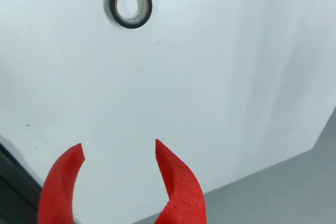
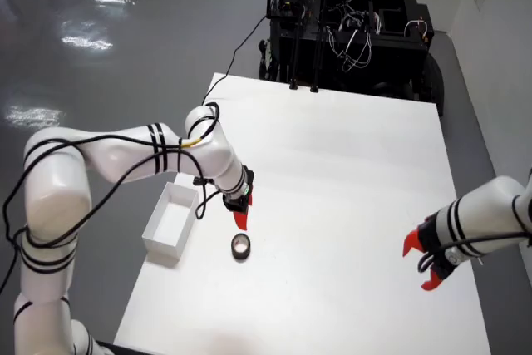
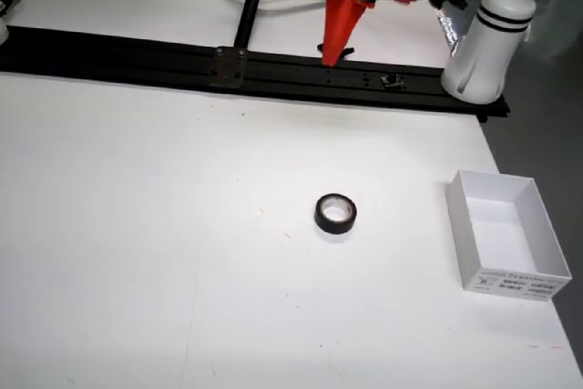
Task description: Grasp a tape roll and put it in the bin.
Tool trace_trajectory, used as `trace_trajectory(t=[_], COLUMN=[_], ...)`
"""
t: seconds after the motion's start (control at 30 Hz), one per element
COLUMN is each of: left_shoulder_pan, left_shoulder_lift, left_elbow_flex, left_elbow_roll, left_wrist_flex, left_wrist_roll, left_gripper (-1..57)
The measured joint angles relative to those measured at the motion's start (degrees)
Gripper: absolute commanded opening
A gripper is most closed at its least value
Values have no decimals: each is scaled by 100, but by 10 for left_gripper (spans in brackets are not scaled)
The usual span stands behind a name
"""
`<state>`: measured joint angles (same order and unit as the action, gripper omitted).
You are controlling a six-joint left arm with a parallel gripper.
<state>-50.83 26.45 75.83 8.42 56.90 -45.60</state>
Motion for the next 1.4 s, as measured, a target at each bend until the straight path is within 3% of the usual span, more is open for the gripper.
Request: trace_trajectory(t=[0.53,1.4], left_shoulder_pan=[529,889], left_shoulder_lift=[1452,2320], left_elbow_flex=[-777,-214], left_elbow_roll=[-1,64], left_wrist_flex=[199,-727], left_wrist_roll=[-627,-1075], left_gripper=[301,265])
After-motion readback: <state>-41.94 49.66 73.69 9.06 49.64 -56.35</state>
